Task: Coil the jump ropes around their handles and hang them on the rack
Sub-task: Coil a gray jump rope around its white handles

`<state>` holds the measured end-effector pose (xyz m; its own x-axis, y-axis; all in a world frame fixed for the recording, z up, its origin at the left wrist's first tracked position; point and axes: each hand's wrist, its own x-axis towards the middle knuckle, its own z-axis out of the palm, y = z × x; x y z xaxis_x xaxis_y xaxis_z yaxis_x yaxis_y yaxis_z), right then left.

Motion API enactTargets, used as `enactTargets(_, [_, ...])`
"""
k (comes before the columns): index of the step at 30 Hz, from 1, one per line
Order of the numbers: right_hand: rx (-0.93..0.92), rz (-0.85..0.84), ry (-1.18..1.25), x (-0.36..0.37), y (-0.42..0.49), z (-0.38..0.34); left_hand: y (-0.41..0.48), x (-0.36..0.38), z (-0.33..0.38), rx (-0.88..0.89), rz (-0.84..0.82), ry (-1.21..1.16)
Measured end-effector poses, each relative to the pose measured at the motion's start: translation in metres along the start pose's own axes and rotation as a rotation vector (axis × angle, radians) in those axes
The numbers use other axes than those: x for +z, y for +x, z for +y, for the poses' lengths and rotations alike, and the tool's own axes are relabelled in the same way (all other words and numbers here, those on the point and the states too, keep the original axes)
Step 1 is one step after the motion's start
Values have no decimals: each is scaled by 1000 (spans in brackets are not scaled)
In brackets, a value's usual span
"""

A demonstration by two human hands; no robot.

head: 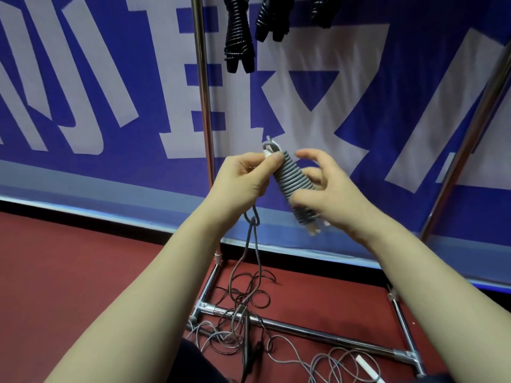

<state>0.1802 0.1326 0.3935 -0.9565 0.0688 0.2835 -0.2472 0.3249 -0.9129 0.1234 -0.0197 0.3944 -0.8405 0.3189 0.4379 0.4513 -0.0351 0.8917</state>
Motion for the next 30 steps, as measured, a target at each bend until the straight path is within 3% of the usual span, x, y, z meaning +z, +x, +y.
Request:
enactTargets(2, [-165, 103, -411, 8, -5, -1, -1, 7, 0, -34, 66, 30])
enactTargets(5, [-260, 206, -934, 19, -7, 6, 0, 15, 1, -72, 159, 5])
enactTargets(10, [-285, 380, -1007, 23, -3, 19, -2, 16, 6, -90, 171, -52])
enactTargets(13, [-275, 373, -842, 20, 0, 12, -1, 11, 15, -66, 91, -90])
enactTargets(18, [-212, 253, -243, 16, 3, 6, 0, -5, 21, -29, -101, -173])
enactTargets(24, [2, 92, 249, 9, 8, 4, -3, -2, 12, -32, -180, -296])
enactTargets(30, [54, 90, 139, 11, 5, 5, -6, 11, 2, -10, -163, -193])
